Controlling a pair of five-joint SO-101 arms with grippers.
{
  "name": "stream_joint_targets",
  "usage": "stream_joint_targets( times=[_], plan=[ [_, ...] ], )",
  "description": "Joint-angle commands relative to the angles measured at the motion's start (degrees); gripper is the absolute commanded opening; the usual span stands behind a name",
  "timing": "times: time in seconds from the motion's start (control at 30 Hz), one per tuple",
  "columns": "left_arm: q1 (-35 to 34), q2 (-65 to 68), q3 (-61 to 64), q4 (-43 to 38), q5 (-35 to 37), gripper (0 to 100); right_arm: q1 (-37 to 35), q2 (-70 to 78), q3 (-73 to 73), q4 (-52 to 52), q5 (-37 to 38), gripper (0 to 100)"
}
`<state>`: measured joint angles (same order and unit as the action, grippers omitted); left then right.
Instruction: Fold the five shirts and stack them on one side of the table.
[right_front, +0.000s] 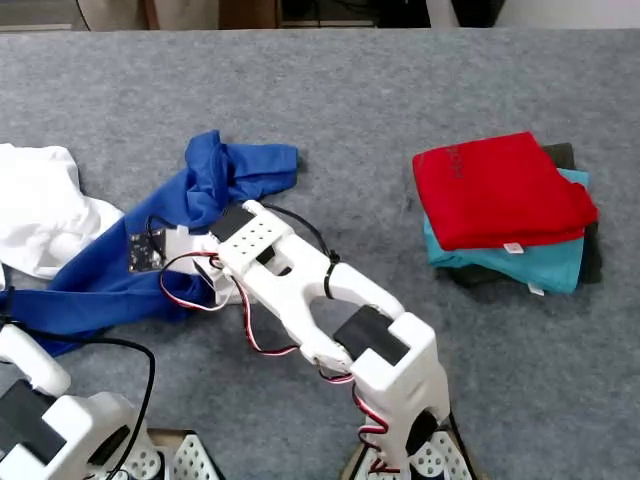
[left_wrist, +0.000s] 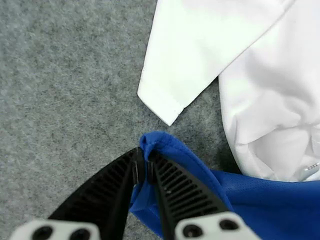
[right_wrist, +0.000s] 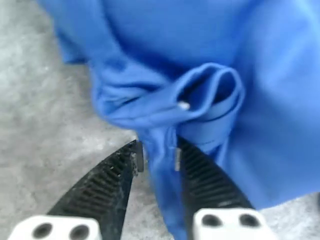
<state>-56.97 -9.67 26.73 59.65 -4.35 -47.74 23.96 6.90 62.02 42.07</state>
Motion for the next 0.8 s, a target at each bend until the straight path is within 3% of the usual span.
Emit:
stream_joint_targets(
  times=[0.0, 0.37, 0.77],
  plan=[
    [0.1, -0.7, -0.8, -0.9, -0.1, 2, 1.0, 0.0, -2.1, 1.2, 1.8, 17.7],
    [0.1, -0.8, -0.8, -0.8, -0.1, 2, 1.8, 0.5, -9.7, 5.7, 7.3, 17.5],
    [0.2, -0.8, -0.8, -0.8, -0.1, 2, 1.7, 17.7, -35.1, 19.3, 7.2, 17.4]
  ],
)
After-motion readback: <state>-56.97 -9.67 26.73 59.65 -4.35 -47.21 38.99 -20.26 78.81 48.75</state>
